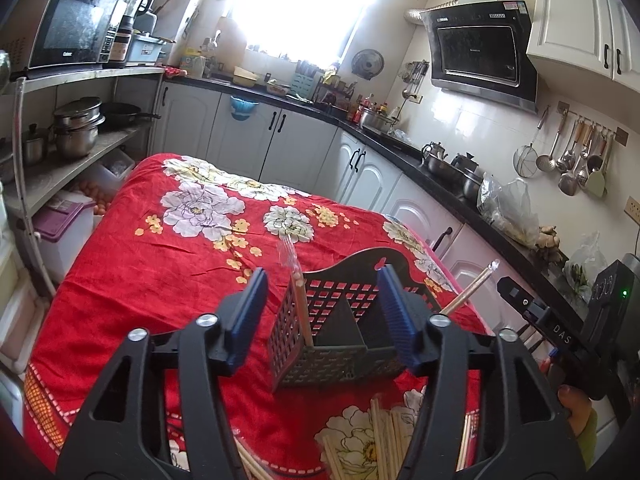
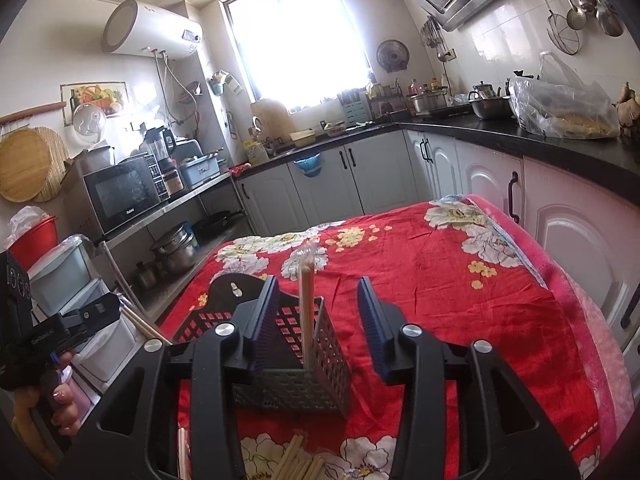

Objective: Organize utensils
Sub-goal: 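Lower the chopsticks into the black caddy and open both tools, then move both tools back down to the wrapped chopstick bundles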

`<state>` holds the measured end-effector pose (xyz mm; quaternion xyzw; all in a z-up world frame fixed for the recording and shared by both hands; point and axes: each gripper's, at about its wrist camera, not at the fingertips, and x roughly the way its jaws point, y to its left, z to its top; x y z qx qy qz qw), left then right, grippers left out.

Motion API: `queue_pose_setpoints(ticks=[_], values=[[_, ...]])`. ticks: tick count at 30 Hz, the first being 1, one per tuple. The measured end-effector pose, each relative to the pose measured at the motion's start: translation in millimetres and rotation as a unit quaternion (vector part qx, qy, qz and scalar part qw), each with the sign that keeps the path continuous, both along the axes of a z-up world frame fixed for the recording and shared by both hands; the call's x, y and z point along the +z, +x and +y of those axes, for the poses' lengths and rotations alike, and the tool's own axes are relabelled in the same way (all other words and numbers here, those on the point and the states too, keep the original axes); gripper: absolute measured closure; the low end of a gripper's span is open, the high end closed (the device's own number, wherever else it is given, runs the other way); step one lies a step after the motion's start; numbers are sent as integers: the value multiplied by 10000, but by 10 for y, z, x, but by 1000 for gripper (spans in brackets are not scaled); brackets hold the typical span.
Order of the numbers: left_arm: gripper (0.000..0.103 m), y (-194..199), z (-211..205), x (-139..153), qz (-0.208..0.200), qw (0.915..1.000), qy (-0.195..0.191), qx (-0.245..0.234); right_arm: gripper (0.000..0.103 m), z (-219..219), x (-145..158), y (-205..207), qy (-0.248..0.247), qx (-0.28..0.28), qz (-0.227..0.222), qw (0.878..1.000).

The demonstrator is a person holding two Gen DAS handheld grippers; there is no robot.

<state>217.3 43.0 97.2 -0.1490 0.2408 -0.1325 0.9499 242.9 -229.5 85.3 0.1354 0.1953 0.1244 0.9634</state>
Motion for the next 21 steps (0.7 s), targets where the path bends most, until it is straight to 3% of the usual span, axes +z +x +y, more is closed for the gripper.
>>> queue_pose_setpoints(ticks=[5, 10, 15, 21], values=[[38, -50, 15, -24, 4, 10000, -31, 17, 58, -13, -54, -60, -25, 6, 80, 10000], [18, -137, 20, -24, -64, 10000, -13, 66, 55, -30, -109, -136, -29, 28, 150, 9999], [11, -215, 19, -38, -91, 9999, 8, 65, 53, -27, -160, -203, -71, 81, 210, 9997], [11, -294, 12, -70, -83, 9999, 55, 96, 50, -1, -221, -266, -121, 184, 302, 9993]])
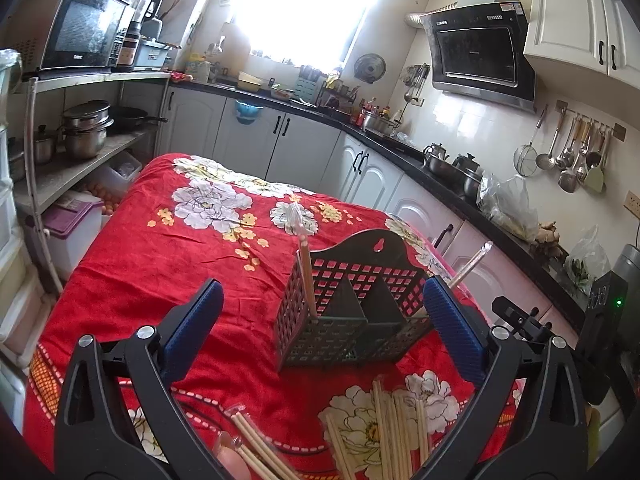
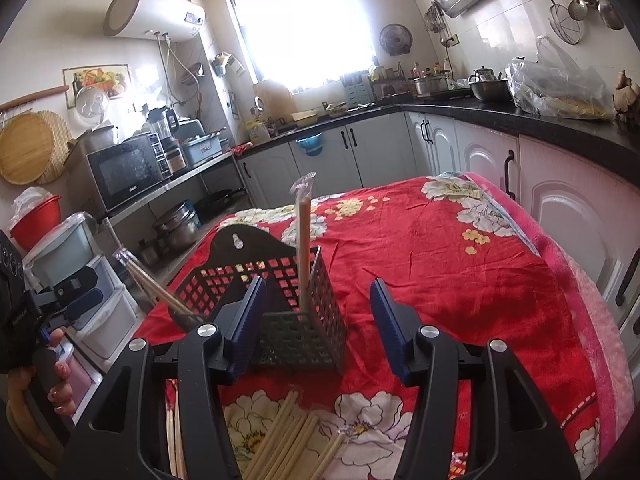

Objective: Organize utensils
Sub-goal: 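Move both tools back down to the wrapped chopstick bundles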

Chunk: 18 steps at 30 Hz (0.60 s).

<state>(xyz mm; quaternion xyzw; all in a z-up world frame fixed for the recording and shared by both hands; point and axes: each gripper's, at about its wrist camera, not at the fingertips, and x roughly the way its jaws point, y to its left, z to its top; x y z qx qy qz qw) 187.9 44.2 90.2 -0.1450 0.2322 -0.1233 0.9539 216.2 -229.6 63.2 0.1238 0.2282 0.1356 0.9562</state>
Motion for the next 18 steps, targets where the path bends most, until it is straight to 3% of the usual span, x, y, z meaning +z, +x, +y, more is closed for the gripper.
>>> queue_pose_setpoints(ticks=[18], values=[[11, -152, 133, -328, 440, 9989, -128, 43, 49, 263, -320, -123, -264, 427, 470, 9976]])
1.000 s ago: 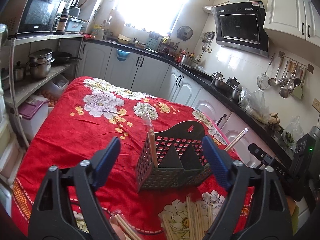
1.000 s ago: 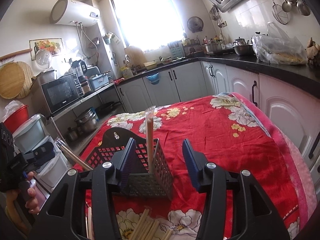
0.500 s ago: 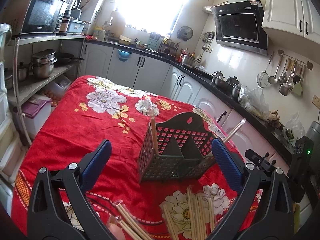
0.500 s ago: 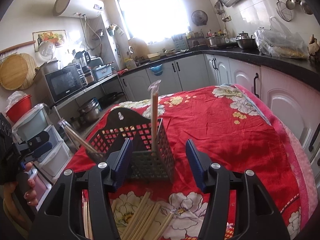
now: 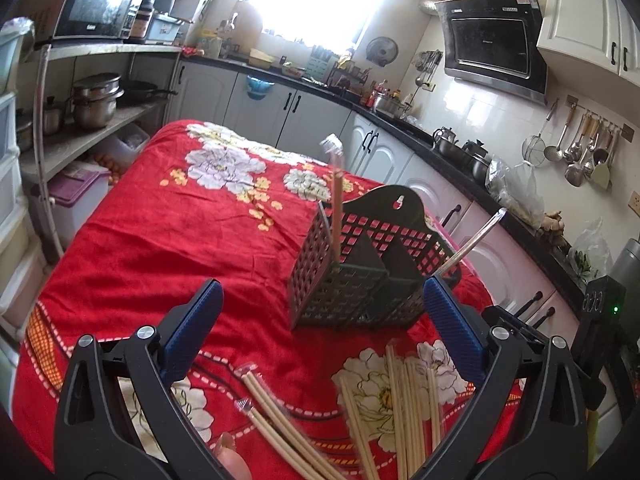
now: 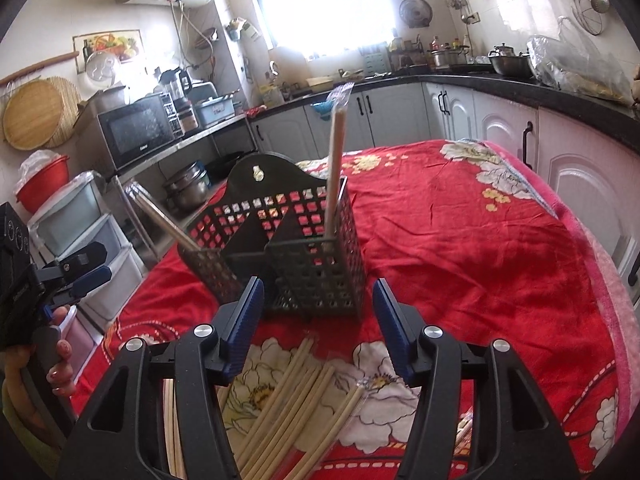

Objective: Organize utensils
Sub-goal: 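Move both tools back down to the wrapped chopstick bundles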

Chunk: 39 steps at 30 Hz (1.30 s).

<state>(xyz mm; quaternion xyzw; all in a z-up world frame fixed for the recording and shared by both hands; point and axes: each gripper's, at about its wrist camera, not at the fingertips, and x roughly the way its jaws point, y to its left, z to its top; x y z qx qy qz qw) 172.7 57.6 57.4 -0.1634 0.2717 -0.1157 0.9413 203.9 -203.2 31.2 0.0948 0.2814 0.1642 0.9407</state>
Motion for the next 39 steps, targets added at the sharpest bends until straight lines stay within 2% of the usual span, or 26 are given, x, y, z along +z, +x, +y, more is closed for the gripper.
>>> queue_pose_setpoints(ticks=[9, 23, 26, 28, 33, 34, 39], values=[[11, -44, 89, -183, 246, 9997, -31, 74, 49, 131, -114, -21, -124, 172, 199, 9996], [11, -60, 306, -577, 872, 9957, -284, 146, 49, 361, -283, 80, -432, 443, 514, 9968], [21, -38, 336, -659, 1007, 9942, -356, 100, 49, 442, -364, 145, -583, 504, 686, 9947], [38, -15, 345, -714, 1107, 9930, -403, 61, 50, 480, -414, 177, -653, 535, 759, 9935], [64, 52, 346, -855, 1373, 9884, -637, -100, 55, 546, -505, 255, -768, 574, 879, 9915], [67, 65, 342, -877, 1409, 9877, -664, -126, 56, 553, -517, 266, -781, 575, 897, 9912], [70, 167, 324, -995, 1716, 9807, -904, -249, 59, 571, -570, 330, -831, 572, 975, 9901]])
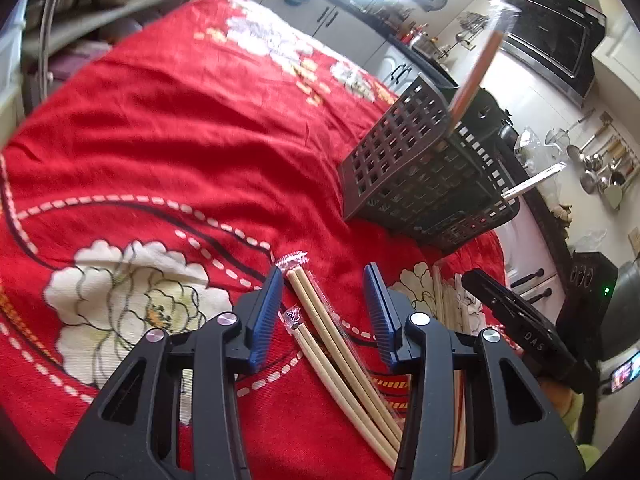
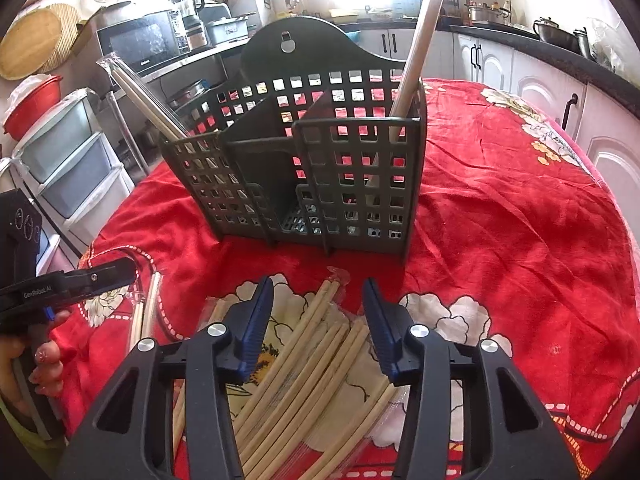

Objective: Organize utensils

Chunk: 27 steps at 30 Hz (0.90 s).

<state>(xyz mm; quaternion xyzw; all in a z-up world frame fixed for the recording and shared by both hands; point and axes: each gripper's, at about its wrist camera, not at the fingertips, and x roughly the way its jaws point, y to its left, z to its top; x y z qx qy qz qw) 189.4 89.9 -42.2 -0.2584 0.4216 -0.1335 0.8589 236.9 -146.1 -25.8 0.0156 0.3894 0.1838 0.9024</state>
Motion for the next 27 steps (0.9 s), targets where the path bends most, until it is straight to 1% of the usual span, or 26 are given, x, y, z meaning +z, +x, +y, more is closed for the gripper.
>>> queue_pose_setpoints(ticks=[2, 6, 11, 14, 18, 22, 25, 26, 27], values=[[73, 52, -9, -43, 125, 9999, -30, -36, 60, 16, -17, 19, -31, 3, 19, 10000], [73, 142, -21, -125, 342, 9994, -34, -10, 60, 42, -37, 62, -78, 10, 44, 10000], [73, 209, -119, -99, 249, 9991, 329, -63, 60, 50, -94, 156, -143, -6, 159, 9998], [73, 245, -154, -86, 221, 9986, 463, -89, 60, 60, -140, 227, -189, -1, 232, 9996], [79, 293, -202, -81, 212, 9976, 651, -92, 61, 106, -176, 284, -289, 14, 249, 9993], [84, 328, -227, -84, 227, 9965, 807, -76, 66, 153, -230, 353, -349, 16, 327, 9989], [86, 354, -241, -89, 246, 9960, 859, -68, 72, 150, -268, 403, -296, 8, 417, 9987], [86, 361, -245, -89, 249, 9958, 882, -66, 75, 147, -276, 417, -273, 10, 431, 9987], [87, 372, -252, -91, 252, 9954, 917, -65, 81, 142, -282, 430, -264, 11, 449, 9986]])
